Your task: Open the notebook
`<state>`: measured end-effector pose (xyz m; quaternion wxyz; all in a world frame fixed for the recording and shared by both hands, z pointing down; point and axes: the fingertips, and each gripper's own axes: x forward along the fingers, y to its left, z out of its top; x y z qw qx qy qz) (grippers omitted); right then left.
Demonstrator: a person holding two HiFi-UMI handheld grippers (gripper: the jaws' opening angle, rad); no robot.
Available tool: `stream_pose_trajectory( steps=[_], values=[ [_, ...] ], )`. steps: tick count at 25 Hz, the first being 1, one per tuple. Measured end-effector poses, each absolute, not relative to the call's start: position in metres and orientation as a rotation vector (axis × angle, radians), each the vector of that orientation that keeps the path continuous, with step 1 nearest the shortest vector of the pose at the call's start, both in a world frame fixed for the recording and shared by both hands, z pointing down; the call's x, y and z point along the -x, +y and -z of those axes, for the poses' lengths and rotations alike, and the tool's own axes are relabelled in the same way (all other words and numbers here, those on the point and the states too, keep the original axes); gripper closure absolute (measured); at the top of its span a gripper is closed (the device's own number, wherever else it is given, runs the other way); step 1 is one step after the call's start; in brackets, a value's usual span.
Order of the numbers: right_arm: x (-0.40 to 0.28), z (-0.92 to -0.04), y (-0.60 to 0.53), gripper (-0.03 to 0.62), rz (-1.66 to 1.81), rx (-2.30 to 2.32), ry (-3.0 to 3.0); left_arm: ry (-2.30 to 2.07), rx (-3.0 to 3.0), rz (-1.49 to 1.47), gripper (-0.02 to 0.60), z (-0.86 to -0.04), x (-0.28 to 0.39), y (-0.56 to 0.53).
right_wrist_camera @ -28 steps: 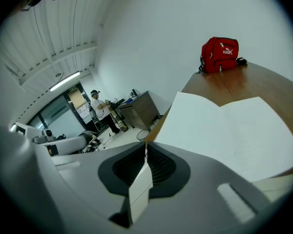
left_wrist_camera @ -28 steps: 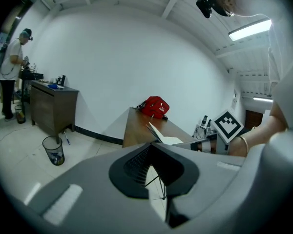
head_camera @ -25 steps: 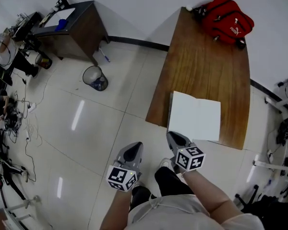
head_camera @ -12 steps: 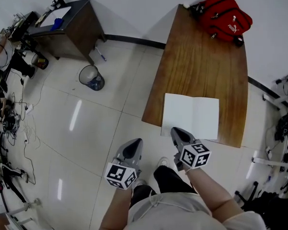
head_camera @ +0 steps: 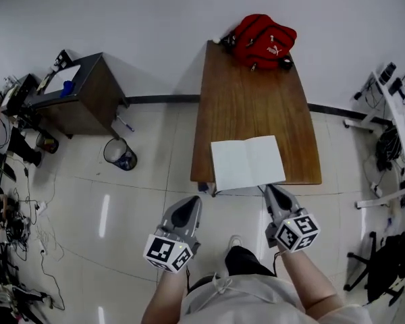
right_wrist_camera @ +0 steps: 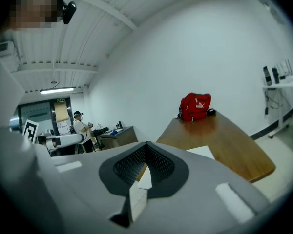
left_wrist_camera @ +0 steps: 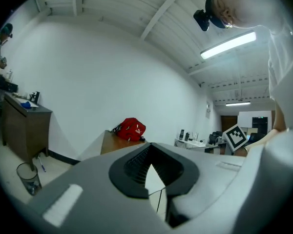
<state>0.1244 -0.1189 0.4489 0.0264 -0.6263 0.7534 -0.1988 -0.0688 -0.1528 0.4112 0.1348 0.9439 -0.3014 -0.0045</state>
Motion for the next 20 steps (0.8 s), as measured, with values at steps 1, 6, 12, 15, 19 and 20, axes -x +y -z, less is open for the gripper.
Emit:
stream_pose_trajectory(
  steps=[1, 6, 12, 15, 19, 20],
  values=[
    [-0.126, -0.440, -0.105, 0.592, 0.557, 1.974, 2.318, -0.848, -2.755, 0.015, 0.577, -0.405, 0.070, -0.143],
    [-0.122, -0.405, -0.035, 0.592, 0.329, 2.135, 2.235, -0.700, -2.848, -0.006, 0.577, -0.387, 0.082, -0.088],
    [-0.102, -0.402, 0.049, 0.591, 0.239, 2.232, 2.183, -0.639, -2.850, -0.003, 0.577, -0.397, 0.101, -0.025],
    [-0.092, -0.403, 0.080, 0.592, 0.274, 2.239, 2.154, -0.622, -2.830, 0.005, 0.577, -0.400, 0.104, 0.001],
    [-0.078, -0.397, 0.101, 0.592, 0.281, 2.198, 2.158, -0.581, -2.826, 0.022, 0.577, -0.397, 0.104, 0.025],
    [-0.074, -0.395, 0.104, 0.592, 0.275, 2.193, 2.174, -0.577, -2.822, 0.035, 0.577, -0.394, 0.105, 0.029]
  ],
)
